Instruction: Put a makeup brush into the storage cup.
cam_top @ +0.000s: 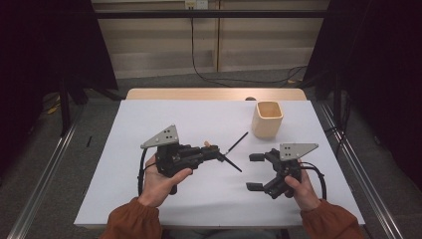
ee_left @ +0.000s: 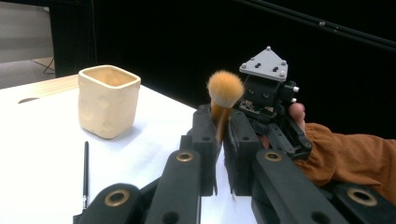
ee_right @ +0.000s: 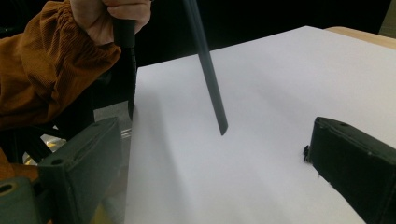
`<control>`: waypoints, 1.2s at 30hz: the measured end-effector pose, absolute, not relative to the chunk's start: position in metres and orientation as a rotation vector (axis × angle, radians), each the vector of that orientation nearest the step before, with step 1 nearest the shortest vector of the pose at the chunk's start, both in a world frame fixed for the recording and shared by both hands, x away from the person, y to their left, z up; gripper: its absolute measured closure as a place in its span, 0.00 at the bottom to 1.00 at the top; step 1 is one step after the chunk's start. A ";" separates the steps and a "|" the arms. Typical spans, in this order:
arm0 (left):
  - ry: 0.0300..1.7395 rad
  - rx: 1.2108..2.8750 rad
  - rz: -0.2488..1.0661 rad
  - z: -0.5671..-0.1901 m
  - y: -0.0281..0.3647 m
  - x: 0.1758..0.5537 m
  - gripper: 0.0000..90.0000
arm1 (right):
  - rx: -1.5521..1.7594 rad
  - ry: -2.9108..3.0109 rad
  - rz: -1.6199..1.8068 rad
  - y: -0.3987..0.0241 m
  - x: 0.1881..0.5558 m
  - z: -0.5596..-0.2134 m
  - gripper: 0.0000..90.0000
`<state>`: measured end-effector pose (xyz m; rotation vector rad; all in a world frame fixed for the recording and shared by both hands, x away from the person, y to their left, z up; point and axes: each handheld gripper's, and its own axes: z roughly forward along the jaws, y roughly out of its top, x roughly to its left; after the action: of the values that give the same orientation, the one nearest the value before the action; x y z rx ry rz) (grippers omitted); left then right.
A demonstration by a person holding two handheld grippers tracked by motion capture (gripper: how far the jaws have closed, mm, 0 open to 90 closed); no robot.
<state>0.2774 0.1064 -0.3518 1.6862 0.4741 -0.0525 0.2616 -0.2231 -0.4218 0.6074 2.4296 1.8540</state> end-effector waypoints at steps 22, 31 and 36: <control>0.441 1.857 -0.076 -0.336 0.104 0.296 0.93 | 0.626 2.443 1.831 -0.224 0.261 -0.421 0.03; 0.419 1.958 -0.099 -0.338 0.086 0.299 0.94 | 0.621 2.453 1.796 -0.224 0.262 -0.419 0.06; 0.404 2.022 -0.093 -0.340 0.078 0.299 0.94 | 0.606 2.474 1.774 -0.220 0.262 -0.419 0.07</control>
<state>0.2989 0.0778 -0.3396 2.0222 0.4041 -0.0930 0.2617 -0.2200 -0.4187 0.6064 2.4738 1.7743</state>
